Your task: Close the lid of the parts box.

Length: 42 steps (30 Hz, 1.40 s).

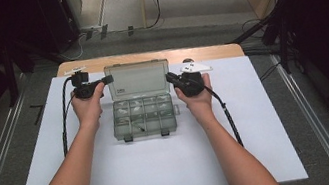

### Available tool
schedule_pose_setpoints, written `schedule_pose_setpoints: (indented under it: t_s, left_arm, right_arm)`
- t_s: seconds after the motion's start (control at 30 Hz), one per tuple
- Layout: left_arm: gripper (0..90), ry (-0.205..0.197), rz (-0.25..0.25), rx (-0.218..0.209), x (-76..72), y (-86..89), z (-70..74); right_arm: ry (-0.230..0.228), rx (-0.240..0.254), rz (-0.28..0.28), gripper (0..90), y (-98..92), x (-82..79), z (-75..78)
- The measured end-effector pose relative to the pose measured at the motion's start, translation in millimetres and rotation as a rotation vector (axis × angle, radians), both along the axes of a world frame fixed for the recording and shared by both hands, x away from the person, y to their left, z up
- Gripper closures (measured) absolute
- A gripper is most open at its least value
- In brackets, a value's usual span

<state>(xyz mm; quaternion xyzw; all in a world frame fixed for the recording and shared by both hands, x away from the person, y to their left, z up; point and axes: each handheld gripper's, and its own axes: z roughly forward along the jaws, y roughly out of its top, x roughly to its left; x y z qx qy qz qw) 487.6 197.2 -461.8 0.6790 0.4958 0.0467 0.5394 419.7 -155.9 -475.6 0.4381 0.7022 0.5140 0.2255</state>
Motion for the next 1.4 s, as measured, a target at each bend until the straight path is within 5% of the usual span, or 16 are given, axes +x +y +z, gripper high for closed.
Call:
schedule_pose_setpoints:
  t_s: [0.33, 0.7, 1.07, 1.4]
  left_arm:
    - [90.0, -0.004, -0.053, -0.027, -0.8, 0.6, 3.3]
    - [90.0, -0.053, -0.106, -0.022, -8.6, 0.9, 7.3]
    - [90.0, -0.092, -0.115, 0.004, -20.5, 0.6, 10.9]
    - [90.0, -0.128, -0.124, 0.014, -31.2, 0.8, 14.2]
  right_arm:
    - [-0.002, 0.008, 0.004, 82.8, -1.4, -3.9, -0.4]
    - [0.021, 0.018, 0.017, 59.3, -11.3, -16.8, -8.1]
    - [0.048, 0.011, 0.009, 64.8, -24.7, -27.2, -21.1]
    - [0.062, 0.032, 0.010, 81.6, -23.4, -18.8, 0.1]
